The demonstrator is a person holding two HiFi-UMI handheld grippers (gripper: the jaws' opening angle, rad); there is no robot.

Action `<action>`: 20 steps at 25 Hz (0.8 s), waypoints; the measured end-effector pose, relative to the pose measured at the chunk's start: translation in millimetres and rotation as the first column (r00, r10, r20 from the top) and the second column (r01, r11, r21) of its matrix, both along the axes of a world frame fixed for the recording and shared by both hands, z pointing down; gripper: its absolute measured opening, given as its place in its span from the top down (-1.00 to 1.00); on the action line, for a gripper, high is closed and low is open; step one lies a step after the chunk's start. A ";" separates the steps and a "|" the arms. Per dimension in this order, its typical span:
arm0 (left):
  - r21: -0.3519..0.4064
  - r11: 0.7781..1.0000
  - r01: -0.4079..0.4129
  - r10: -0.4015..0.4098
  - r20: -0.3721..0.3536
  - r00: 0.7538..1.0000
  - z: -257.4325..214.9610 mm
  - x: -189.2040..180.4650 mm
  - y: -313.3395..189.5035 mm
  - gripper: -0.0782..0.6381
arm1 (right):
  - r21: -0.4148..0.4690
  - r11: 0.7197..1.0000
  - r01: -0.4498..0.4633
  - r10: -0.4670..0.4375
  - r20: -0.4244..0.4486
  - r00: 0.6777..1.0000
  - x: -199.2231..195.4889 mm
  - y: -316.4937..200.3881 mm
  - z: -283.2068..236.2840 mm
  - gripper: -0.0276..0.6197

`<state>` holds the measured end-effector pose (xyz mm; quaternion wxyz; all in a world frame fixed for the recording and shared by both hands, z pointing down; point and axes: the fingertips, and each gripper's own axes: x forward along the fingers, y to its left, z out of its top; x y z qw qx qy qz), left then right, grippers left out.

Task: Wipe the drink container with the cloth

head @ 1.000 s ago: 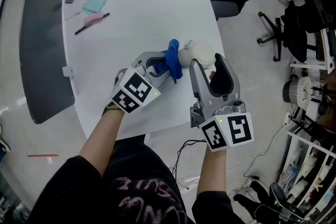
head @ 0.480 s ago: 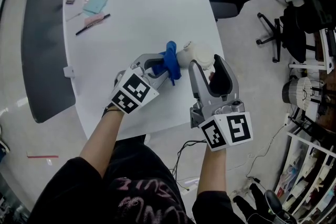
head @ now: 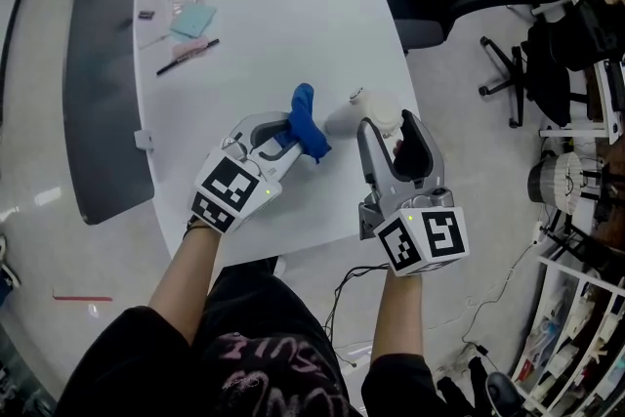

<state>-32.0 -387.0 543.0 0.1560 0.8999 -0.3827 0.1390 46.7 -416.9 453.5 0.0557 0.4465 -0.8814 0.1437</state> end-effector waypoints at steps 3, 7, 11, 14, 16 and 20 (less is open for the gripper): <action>0.011 1.000 0.025 -0.025 -0.015 1.000 -10.0 -6.8 7.3 0.53 | 0.000 1.000 -0.007 0.007 0.003 1.000 -0.2 -0.4 -0.4 0.10; 0.025 0.999 0.044 -0.043 -0.027 0.999 -20.9 -11.0 21.4 0.53 | -0.002 1.000 -0.022 0.022 0.008 1.000 -0.4 0.7 -3.3 0.09; 0.029 0.997 0.075 -0.074 -0.044 0.996 -28.1 -18.7 30.0 0.53 | 0.007 0.999 -0.044 0.044 0.019 0.999 2.0 4.0 -10.8 0.09; 0.044 0.994 0.099 -0.097 -0.051 0.994 -37.1 -23.8 36.4 0.53 | 0.027 0.998 -0.056 0.056 0.029 0.998 7.0 13.5 -20.5 0.10; 0.057 0.992 0.115 -0.112 -0.053 0.992 -43.5 -26.9 42.1 0.53 | 0.037 0.997 -0.065 0.064 0.031 0.997 10.4 23.9 -25.5 0.12; 0.088 0.986 0.139 -0.134 -0.057 0.989 -59.4 -31.1 54.5 0.53 | 0.044 0.995 -0.085 0.084 0.027 0.996 18.0 46.7 -33.1 0.18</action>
